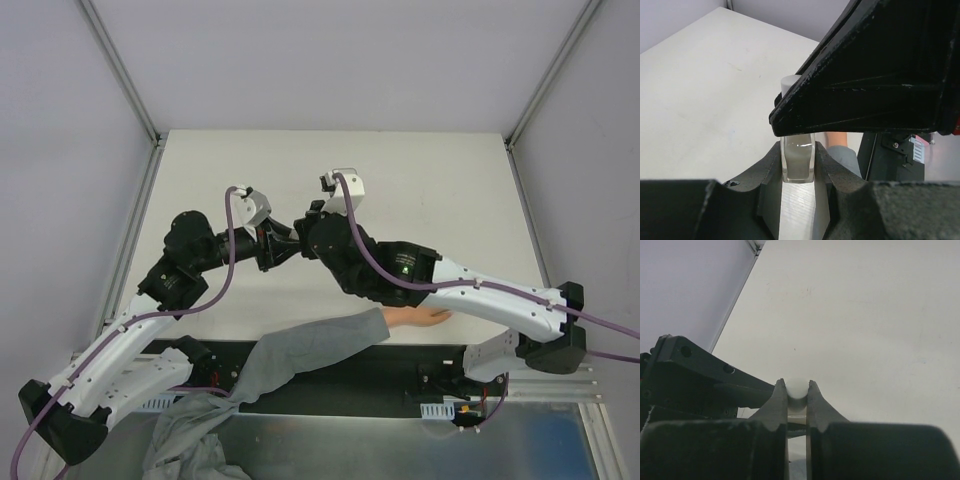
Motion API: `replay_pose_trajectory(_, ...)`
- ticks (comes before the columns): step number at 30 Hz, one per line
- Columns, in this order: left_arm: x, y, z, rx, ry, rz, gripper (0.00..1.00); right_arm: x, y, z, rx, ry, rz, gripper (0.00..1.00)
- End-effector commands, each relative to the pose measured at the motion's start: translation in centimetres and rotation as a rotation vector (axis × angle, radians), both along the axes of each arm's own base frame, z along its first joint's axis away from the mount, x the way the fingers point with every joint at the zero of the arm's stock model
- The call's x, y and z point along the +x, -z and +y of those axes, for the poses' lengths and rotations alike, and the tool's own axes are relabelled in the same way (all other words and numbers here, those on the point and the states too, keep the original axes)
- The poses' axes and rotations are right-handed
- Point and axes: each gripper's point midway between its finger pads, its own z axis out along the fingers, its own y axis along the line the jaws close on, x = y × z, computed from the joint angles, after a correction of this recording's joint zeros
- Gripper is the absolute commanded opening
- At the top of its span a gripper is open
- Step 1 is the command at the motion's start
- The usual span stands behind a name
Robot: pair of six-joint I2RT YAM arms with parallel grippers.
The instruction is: Paint the nails
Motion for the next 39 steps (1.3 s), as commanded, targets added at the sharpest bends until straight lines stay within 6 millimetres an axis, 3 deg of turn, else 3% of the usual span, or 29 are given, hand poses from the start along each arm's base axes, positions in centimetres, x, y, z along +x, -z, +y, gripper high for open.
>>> replay_pose_trajectory(1,-2.7,-2.7,-0.7,-0.055,0.145,-0.083,0.0,0.6,-0.6,-2.4,0.029,-0.019,-0.025,0.0)
replay_pose_trajectory(2,-3.5,-3.0,-0.9,-0.063,0.194,-0.092,0.0,-0.3,0.2,-1.6,0.007,-0.146,-0.025,0.0)
replay_pose_trajectory(3,-4.2,-4.0,-1.1,-0.089,0.241,-0.128,0.0,0.5,0.5,-2.1,-0.071,-0.233,-0.099,0.0)
replay_pose_trajectory(4,-6.2,-4.0,-1.2,-0.104,0.355,-0.112,0.0,-0.3,0.9,-2.0,-0.024,-0.366,-0.165,0.0)
replay_pose_trajectory(5,-6.9,-3.9,-1.4,-0.11,0.412,-0.104,0.0,-4.8,1.0,0.2,0.058,-0.81,-0.197,0.0)
replay_pose_trajectory(6,-7.6,-4.5,-1.5,-0.127,0.471,-0.131,0.0,-7.3,0.9,0.0,0.116,-0.99,-0.252,0.0)
replay_pose_trajectory(7,-9.7,-4.4,-1.2,-0.115,0.608,-0.09,0.0,-8.0,1.1,-0.4,0.178,-1.055,-0.227,0.0)
replay_pose_trajectory(9,-10.8,-4.5,-1.1,-0.119,0.721,-0.059,0.0,-9.1,1.4,-1.1,0.175,-1.203,-0.159,0.0)
replay_pose_trajectory(10,-11.2,-4.3,-1.0,-0.113,0.76,-0.042,0.0,-9.1,2.0,-1.3,0.145,-1.197,-0.139,0.0)
replay_pose_trajectory(15,-10.3,-3.7,-1.4,-0.111,0.738,-0.03,0.0,-9.1,1.1,-1.6,0.152,-1.171,-0.167,0.0)
replay_pose_trajectory(18,-9.7,-3.5,-1.6,-0.107,0.685,-0.045,0.0,-7.8,0.6,-2.0,0.156,-1.062,-0.165,0.04)
replay_pose_trajectory(21,-8.0,-3.1,-1.9,-0.092,0.565,-0.061,0.0,-5.5,-0.4,-2.8,0.186,-0.868,-0.11,0.37)
replay_pose_trajectory(22,-7.5,-3.0,-1.9,-0.087,0.528,-0.072,0.0,-3.6,-0.1,-3.6,0.167,-0.727,-0.09,0.47)
replay_pose_trajectory(23,-7.0,-2.6,-1.8,-0.071,0.474,-0.056,0.0,-3.6,-0.3,-3.7,0.167,-0.678,-0.075,0.6)
replay_pose_trajectory(25,-5.2,-2.8,-1.6,-0.065,0.346,-0.096,0.0,-2.8,-1.1,-4.7,0.152,-0.547,-0.075,0.68)
replay_pose_trajectory(26,-4.8,-2.7,-1.4,-0.063,0.315,-0.1,0.0,-3.2,-1.4,-4.6,0.148,-0.504,-0.072,0.78)
replay_pose_trajectory(28,-3.8,-2.8,-1.1,-0.065,0.236,-0.104,0.0,-3.5,-2.3,-4.5,0.131,-0.441,-0.08,0.79)
replay_pose_trajectory(30,-3.5,-2.8,-1.0,-0.067,0.212,-0.107,0.0,-3.3,-2.1,-4.7,0.097,-0.373,-0.053,0.8)
replay_pose_trajectory(31,-3.3,-3.0,-0.8,-0.071,0.19,-0.113,0.0,-3.4,-3.2,-4.7,0.103,-0.335,-0.068,0.8)
replay_pose_trajectory(34,-2.7,-2.9,-0.6,-0.068,0.15,-0.11,0.0,-2.8,-2.8,-4.9,0.064,-0.222,-0.058,0.8)
replay_pose_trajectory(39,-2.3,-2.9,-0.4,-0.059,0.112,-0.115,0.0,-2.1,-3.5,-3.6,0.021,-0.151,-0.053,0.66)
